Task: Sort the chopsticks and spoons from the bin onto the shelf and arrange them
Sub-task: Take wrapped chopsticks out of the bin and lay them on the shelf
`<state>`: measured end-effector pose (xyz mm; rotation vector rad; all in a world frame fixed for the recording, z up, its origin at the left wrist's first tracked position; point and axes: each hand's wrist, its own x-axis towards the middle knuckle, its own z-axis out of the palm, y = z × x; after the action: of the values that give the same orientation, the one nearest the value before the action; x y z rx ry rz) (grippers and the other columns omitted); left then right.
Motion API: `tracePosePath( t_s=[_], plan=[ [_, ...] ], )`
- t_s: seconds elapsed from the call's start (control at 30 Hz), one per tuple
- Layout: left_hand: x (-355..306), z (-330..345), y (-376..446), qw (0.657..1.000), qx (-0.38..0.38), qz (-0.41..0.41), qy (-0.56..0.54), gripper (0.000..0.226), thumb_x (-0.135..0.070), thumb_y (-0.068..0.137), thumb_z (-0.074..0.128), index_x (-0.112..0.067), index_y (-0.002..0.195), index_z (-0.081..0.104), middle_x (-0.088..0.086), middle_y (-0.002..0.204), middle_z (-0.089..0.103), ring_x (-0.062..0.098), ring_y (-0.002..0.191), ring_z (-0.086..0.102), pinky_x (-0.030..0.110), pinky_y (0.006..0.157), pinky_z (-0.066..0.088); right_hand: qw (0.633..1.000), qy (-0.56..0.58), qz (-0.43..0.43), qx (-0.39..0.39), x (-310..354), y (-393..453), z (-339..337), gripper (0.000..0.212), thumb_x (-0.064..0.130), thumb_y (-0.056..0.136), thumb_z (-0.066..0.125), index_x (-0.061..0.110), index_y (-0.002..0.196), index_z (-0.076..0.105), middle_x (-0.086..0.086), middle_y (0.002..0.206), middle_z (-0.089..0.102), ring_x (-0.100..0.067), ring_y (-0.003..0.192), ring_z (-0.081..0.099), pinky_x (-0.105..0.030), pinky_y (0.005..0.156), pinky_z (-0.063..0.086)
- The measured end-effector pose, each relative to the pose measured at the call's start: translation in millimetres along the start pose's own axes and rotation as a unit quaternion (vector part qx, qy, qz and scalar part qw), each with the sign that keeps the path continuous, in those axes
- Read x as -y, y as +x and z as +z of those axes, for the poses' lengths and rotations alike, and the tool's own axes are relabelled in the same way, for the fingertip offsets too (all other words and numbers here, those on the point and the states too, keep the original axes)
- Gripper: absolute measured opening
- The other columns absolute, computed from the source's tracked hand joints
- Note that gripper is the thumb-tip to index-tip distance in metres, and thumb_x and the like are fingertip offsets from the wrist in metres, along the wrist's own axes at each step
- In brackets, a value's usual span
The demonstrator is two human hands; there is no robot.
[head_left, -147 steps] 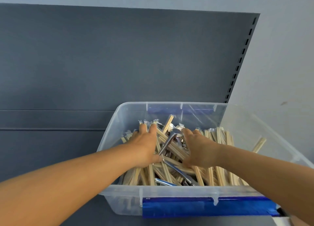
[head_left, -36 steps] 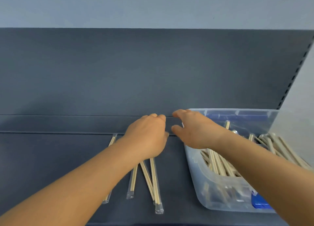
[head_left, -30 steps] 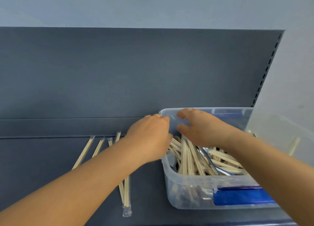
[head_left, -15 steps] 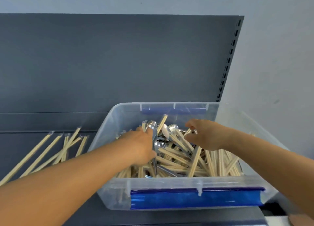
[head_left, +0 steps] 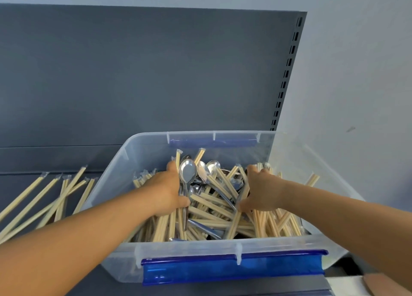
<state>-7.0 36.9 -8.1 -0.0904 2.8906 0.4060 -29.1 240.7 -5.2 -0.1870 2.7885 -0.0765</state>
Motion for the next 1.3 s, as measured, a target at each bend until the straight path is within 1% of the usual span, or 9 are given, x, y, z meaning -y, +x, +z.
tracePosePath(
  t_s=[0.17,0.23,0.37,0.47,0.57,0.87,1.0,1.1,1.3],
  plan=[
    [-1.4,1.4,-0.6,1.0,-0.005,-0.002,0.003,0.052,-0.034,0.088,0.064,-0.011,0.121,0.031,0.004,0.095,0.053,0.017,0.081,0.056,0.025,0.061,0.039,0.998,0.041,0.038,-0.019,2.4,-1.1,-1.4,0.101,0.043,0.079,0.07,0.002,0.146,0.007,-0.012,0.137,0.038,-0.028,0.124,0.043,-0.038,0.099,0.046],
    [-0.4,0.7,-0.8,1.0,-0.001,-0.008,-0.008,0.05,-0.035,0.089,0.063,-0.009,0.121,0.034,0.004,0.097,0.051,0.017,0.081,0.054,0.025,0.063,0.039,0.995,0.083,0.058,-0.014,1.4,-0.3,-1.3,0.097,0.037,0.077,0.074,0.002,0.144,0.014,-0.012,0.127,0.049,-0.026,0.115,0.053,-0.036,0.095,0.05],
    [0.3,-1.0,-0.4,0.999,-0.012,-0.01,-0.043,0.047,-0.035,0.089,0.063,-0.007,0.117,0.038,0.0,0.082,0.045,0.01,0.066,0.047,0.022,0.052,0.034,0.988,0.135,0.072,-0.007,-2.5,2.8,-0.9,0.051,0.028,0.076,0.076,0.004,0.115,0.054,-0.008,0.104,0.063,-0.021,0.096,0.063,-0.033,0.086,0.054],
    [-0.3,-1.7,0.5,0.998,-0.027,-0.005,-0.06,0.045,-0.036,0.089,0.064,-0.007,0.115,0.04,-0.001,0.08,0.044,0.008,0.064,0.045,0.022,0.051,0.032,0.985,0.155,0.071,-0.013,-3.4,2.9,-1.6,0.03,0.022,0.078,0.072,0.006,0.101,0.062,-0.007,0.093,0.064,-0.018,0.084,0.063,-0.03,0.078,0.053],
    [-0.3,-2.0,1.1,0.997,-0.022,0.007,-0.074,0.042,-0.034,0.088,0.064,-0.009,0.113,0.041,-0.001,0.08,0.045,0.008,0.065,0.046,0.02,0.05,0.033,0.986,0.15,0.066,-0.003,-0.3,4.3,0.9,0.023,0.02,0.083,0.066,0.006,0.1,0.061,-0.007,0.091,0.063,-0.016,0.079,0.061,-0.025,0.068,0.052],
    [1.8,-3.7,8.0,0.993,-0.102,0.031,-0.048,0.013,-0.025,0.096,0.049,-0.013,0.097,0.044,-0.002,0.077,0.049,0.015,0.066,0.05,0.029,0.056,0.035,0.985,0.138,0.029,-0.098,7.8,1.5,-8.7,0.025,0.024,0.094,0.051,0.01,0.114,0.055,-0.008,0.098,0.061,-0.025,0.091,0.062,-0.034,0.079,0.051],
    [-1.1,-15.6,6.4,0.987,-0.147,0.036,-0.057,0.02,-0.024,0.098,0.044,-0.01,0.111,0.048,-0.001,0.083,0.054,0.018,0.071,0.052,0.029,0.06,0.038,0.974,0.164,-0.016,-0.155,13.3,8.8,-20.7,0.02,0.013,0.093,0.047,0.013,0.113,0.047,-0.009,0.091,0.062,-0.027,0.081,0.065,-0.038,0.073,0.057],
    [-1.9,-31.6,1.3,0.982,-0.164,0.026,-0.091,0.022,-0.024,0.099,0.044,-0.01,0.115,0.049,-0.003,0.075,0.052,0.012,0.061,0.048,0.025,0.051,0.034,0.959,0.211,-0.062,-0.182,23.6,12.5,-35.8,0.016,0.013,0.095,0.039,0.014,0.105,0.05,-0.011,0.088,0.064,-0.026,0.072,0.063,-0.038,0.067,0.054],
    [15.0,-75.5,-18.0,0.965,-0.258,0.0,-0.049,0.019,-0.027,0.1,0.041,-0.01,0.093,0.043,0.006,0.086,0.05,0.025,0.077,0.048,0.031,0.063,0.033,0.945,0.217,-0.146,-0.195,66.9,7.2,-71.9,0.02,0.01,0.094,0.039,0.009,0.112,0.049,-0.011,0.087,0.058,-0.024,0.071,0.053,-0.032,0.059,0.042]
  ],
)
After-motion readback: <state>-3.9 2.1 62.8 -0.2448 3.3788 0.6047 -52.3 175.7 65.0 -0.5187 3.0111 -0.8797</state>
